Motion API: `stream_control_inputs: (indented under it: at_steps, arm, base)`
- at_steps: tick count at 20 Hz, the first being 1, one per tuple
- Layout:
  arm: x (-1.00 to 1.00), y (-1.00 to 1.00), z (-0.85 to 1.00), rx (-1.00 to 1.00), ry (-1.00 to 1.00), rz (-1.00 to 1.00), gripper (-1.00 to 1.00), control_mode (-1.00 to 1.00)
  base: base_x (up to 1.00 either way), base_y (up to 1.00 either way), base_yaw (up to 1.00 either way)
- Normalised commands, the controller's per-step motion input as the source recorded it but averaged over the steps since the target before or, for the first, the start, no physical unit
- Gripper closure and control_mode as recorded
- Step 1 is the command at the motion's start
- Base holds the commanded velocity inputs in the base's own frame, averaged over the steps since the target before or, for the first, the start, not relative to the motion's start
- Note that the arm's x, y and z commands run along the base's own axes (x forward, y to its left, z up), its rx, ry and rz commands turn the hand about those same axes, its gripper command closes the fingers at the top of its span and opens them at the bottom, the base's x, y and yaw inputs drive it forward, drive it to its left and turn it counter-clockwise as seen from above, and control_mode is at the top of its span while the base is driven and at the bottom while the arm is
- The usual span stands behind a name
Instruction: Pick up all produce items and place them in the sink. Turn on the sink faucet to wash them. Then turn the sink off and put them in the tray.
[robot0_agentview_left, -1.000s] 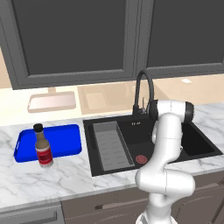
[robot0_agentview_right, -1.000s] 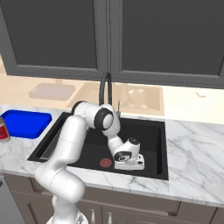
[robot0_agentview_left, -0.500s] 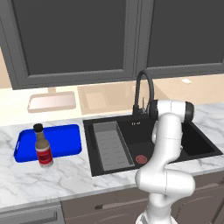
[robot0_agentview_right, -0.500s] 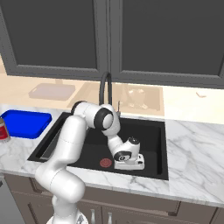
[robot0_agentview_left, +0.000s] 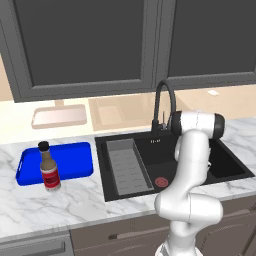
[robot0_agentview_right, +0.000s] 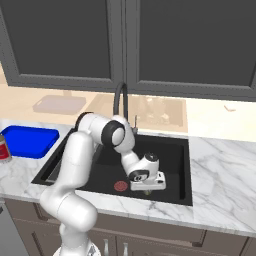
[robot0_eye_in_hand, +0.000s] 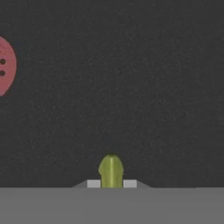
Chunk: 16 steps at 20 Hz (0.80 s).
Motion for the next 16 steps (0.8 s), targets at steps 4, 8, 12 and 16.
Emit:
stream_control_inputs:
  at_steps: [4, 8, 12, 16]
  arm:
    - [-0.16, 0.00, 0.56, -0.04, -0.01, 0.00, 1.00, -1.00]
    - [-0.17, 0.00, 0.74, -0.01, 0.00, 0.00, 1.00, -1.00]
    - [-0.18, -0.01, 0.89, 0.00, 0.00, -0.01, 1.00, -1.00]
    - [-0.14, 0.00, 1.00, 0.00, 0.00, 0.00, 1.00, -1.00]
  base:
    - [0.00, 0.00, 0.00]
    - [0.00, 0.00, 0.00]
    - [0.00, 0.00, 0.00]
    - [0.00, 0.00, 0.00]
